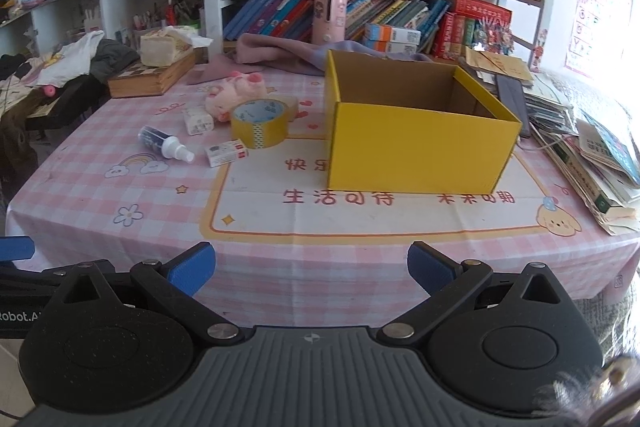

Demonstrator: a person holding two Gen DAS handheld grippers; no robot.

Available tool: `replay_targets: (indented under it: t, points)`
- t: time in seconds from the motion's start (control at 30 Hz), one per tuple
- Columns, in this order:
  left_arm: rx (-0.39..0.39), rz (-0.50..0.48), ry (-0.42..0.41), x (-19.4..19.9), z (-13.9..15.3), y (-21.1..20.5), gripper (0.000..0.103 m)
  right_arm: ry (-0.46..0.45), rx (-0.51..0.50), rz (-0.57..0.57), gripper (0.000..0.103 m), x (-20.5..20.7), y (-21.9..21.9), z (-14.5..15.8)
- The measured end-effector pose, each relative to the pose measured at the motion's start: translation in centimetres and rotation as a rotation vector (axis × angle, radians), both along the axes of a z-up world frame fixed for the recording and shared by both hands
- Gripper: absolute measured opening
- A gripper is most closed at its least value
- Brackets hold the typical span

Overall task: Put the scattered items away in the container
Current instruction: 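Move both tools toward the scattered items beside the yellow box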

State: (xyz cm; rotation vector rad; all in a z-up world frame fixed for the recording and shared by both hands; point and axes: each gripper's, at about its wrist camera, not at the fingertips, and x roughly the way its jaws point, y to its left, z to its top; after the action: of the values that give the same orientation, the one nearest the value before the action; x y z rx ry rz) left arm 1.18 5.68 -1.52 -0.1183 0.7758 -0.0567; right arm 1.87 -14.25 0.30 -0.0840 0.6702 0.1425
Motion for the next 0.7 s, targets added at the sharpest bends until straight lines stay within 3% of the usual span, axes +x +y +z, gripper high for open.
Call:
replay_targets:
  t: [0.7]
  points:
    - [0.002,0.083,-0.001,0.6,-0.1,2.4,0.103,-0.019,0.003,0.082,0.103,1.4,2.2,0.2]
